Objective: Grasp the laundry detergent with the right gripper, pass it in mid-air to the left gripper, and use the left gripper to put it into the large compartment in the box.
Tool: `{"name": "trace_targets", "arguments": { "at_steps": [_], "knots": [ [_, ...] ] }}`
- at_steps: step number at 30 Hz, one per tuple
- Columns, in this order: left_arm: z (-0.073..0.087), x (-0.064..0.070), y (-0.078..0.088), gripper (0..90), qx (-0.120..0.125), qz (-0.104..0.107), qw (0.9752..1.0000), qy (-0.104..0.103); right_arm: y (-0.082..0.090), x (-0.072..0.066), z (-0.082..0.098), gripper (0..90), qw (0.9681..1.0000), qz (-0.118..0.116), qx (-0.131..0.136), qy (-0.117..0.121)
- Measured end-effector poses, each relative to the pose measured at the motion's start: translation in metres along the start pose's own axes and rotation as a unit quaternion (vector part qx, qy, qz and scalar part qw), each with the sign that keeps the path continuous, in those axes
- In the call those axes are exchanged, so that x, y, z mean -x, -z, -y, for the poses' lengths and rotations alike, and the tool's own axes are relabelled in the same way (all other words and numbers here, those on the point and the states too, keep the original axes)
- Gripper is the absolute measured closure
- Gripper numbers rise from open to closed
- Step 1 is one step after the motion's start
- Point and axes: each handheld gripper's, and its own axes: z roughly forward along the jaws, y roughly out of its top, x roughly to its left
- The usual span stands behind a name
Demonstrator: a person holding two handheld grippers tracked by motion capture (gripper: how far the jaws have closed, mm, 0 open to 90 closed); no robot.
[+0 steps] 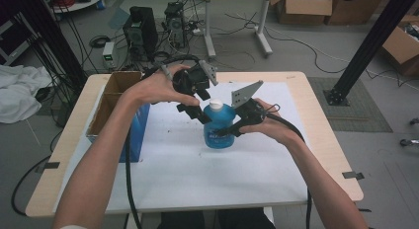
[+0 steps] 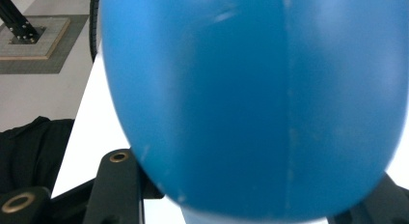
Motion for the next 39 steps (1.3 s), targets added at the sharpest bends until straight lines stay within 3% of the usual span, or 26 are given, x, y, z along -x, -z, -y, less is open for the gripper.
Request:
{"name": "trace_targets", "arguments": {
  "at_steps": [14, 39],
  "knots": [
    [-0.007, 0.002, -0.017, 17.2, 0.001, 0.004, 1.0000, 0.001, -0.003, 0.001, 0.000, 44.3, 1.0000, -0.002, 0.003, 0.001],
    [-0.010, 0.006, -0.027, 27.0, -0.012, -0.007, 0.9999, 0.002, -0.007, 0.000, 0.003, 44.2, 0.9999, -0.002, 0.005, -0.009]
  ]
}}
